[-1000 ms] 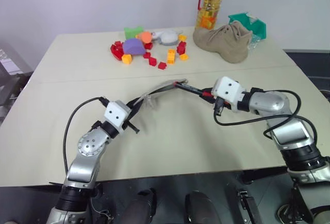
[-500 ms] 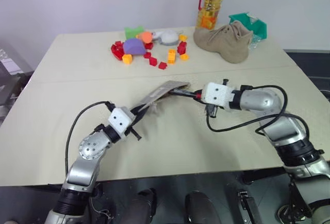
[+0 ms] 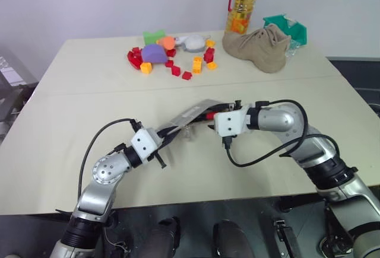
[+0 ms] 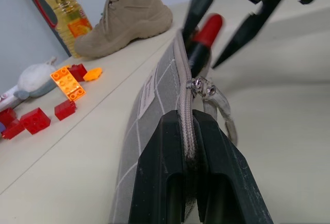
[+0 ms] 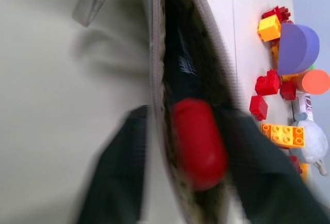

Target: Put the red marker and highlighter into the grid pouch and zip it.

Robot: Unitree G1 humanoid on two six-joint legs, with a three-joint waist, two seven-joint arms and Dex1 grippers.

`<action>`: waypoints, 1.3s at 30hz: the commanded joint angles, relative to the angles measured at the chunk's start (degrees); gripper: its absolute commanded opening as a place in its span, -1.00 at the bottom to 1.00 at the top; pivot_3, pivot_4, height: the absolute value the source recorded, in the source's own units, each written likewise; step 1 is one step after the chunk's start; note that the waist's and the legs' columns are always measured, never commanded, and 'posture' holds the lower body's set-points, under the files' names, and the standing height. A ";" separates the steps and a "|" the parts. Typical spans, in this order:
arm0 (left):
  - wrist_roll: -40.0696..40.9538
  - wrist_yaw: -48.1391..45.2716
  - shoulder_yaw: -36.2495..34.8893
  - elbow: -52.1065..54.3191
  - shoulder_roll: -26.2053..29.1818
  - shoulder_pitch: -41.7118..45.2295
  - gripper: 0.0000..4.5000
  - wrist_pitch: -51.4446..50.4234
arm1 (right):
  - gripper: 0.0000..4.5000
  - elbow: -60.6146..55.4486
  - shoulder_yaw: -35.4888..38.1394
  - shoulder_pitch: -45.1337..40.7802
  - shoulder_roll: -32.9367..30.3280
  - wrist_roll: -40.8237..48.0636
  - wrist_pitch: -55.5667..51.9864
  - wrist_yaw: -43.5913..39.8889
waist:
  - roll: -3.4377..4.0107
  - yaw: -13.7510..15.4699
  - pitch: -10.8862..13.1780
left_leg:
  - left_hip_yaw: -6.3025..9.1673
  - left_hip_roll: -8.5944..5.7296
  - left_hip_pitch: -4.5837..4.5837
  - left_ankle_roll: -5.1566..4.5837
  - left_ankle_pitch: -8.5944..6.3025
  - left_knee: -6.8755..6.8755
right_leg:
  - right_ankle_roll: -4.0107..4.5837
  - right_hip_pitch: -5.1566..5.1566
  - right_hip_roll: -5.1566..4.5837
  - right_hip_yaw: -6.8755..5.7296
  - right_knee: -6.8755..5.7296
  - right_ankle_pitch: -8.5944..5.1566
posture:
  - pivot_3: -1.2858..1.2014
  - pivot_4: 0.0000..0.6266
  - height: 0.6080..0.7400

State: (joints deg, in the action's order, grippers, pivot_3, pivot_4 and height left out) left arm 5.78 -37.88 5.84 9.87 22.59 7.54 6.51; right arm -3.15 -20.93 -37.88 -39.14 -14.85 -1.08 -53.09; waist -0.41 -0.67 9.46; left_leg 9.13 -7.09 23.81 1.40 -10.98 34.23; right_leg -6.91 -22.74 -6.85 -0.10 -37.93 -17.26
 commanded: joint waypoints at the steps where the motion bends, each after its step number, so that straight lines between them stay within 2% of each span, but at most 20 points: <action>1: 2.53 3.67 -3.17 1.18 -1.93 1.05 -1.00 -1.15 | 0.51 -4.16 6.73 -0.62 1.54 5.66 -4.85 0.89 | 0.00 0.03 0.00 | 0.00 0.00 0.00 0.00 0.00 0.00 | 0.00 0.00 0.00 0.00 0.00 0.00 | 0.03 -0.52 1.00; 3: 3.62 5.97 -4.52 0.95 -3.58 1.84 -1.00 -2.33 | 0.51 -5.89 9.82 -0.15 2.90 10.11 -9.09 0.49 | 0.00 0.05 0.00 | 0.03 0.00 0.00 0.00 0.00 0.00 | 0.00 0.01 0.00 0.00 0.00 0.00 | 0.03 -0.52 1.00; 6: 5.59 9.48 -6.05 0.89 -6.80 3.77 -1.00 -4.69 | 0.51 -10.25 15.76 0.51 6.01 21.05 -20.90 -0.34 | -0.02 0.06 0.00 | 0.05 0.00 0.00 0.00 0.00 0.01 | 0.00 0.02 0.00 -0.01 0.00 0.00 | 0.03 -0.52 1.00; 9: 7.44 11.30 -6.43 1.11 -9.69 5.51 -1.00 -5.98 | 0.51 -14.95 18.50 2.70 7.76 30.00 -30.16 -1.35 | -0.03 0.18 -0.01 | 0.07 -0.01 0.01 0.00 0.00 0.05 | 0.00 0.06 0.00 -0.03 0.01 0.00 | 0.03 -0.52 1.00; 11: 8.13 12.08 -6.25 0.95 -11.05 6.70 -1.00 -6.42 | 0.51 -16.39 19.30 3.36 10.63 34.10 -36.55 1.34 | -0.04 0.11 -0.01 | 0.07 -0.01 0.01 -0.01 0.00 0.05 | -0.01 0.07 0.00 -0.04 0.02 0.00 | 0.03 -0.52 1.00; 16: 7.65 12.57 -5.22 -0.24 -12.45 8.44 -1.00 -6.24 | 0.51 -15.62 16.75 3.43 19.09 34.30 -43.69 11.60 | -0.03 -0.19 -0.02 | 0.06 0.02 -0.01 0.02 0.02 0.04 | 0.01 -0.01 0.03 -0.02 -0.09 0.01 | 0.03 -0.52 1.00; 23: 7.81 12.37 -4.22 0.42 -13.54 8.85 -1.00 -6.50 | 0.51 -10.58 14.18 0.97 26.05 31.77 -44.10 20.95 | -0.03 -0.05 -0.02 | 0.06 -0.02 0.00 0.02 0.02 0.05 | 0.01 0.00 0.01 -0.01 -0.08 0.01 | 0.03 -0.52 1.00; 25: 7.83 12.32 -4.11 0.79 -13.62 8.55 -1.00 -6.62 | 0.27 -9.60 14.22 0.54 26.82 31.82 -43.67 21.69 | -0.03 -0.07 -0.02 | 0.06 -0.03 0.00 0.02 0.02 0.05 | 0.00 0.00 0.01 -0.01 -0.08 0.01 | 0.03 -0.52 1.00; 27: 7.83 12.22 -4.00 1.17 -13.58 8.23 -1.00 -6.71 | -0.06 -8.84 14.25 0.19 27.19 31.94 -43.29 22.23 | -0.03 -0.11 -0.02 | 0.06 -0.03 0.00 0.02 0.02 0.05 | 0.00 -0.01 0.02 -0.01 -0.08 0.01 | 0.03 -0.52 1.00; 31: 7.50 12.20 -4.15 1.44 -13.22 7.77 -1.00 -6.75 | -0.99 -7.81 14.53 -0.29 26.83 32.00 -42.87 22.65 | -0.03 -0.14 -0.02 | 0.06 -0.02 0.00 0.02 0.02 0.04 | 0.00 -0.01 0.02 -0.01 -0.08 0.01 | 0.03 -0.52 1.00; 39: 6.80 10.92 -5.23 0.81 -9.91 6.58 -1.00 -5.83 | -0.99 -5.79 18.58 -1.90 21.83 31.23 -40.68 23.27 | -0.03 -0.14 -0.02 | 0.06 -0.02 0.00 0.02 0.02 0.04 | 0.00 -0.02 0.02 -0.01 -0.08 0.01 | 0.03 -0.52 1.00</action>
State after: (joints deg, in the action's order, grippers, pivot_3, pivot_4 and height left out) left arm 12.89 -26.49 1.46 8.59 11.88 14.05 -0.77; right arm -8.76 -5.08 -38.26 -15.98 16.94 -43.31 -30.55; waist -0.44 -0.81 9.45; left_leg 9.19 -7.12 23.81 1.42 -10.96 34.27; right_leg -6.91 -22.75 -6.82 -0.11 -38.01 -17.25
